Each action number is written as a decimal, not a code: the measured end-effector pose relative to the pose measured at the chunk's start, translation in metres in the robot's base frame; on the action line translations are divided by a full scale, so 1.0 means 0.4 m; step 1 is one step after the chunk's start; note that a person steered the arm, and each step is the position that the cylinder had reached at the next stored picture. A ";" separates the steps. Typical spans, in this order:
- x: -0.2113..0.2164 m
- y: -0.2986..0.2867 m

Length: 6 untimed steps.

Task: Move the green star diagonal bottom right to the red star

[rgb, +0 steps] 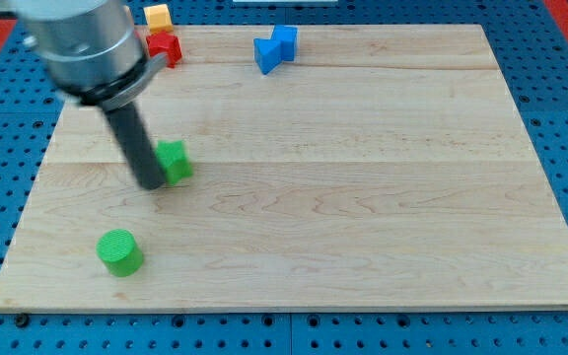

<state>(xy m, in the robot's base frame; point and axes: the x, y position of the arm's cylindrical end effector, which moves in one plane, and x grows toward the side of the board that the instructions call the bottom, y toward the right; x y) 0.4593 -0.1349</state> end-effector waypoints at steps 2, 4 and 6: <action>-0.317 0.343; -0.203 0.370; -0.424 0.304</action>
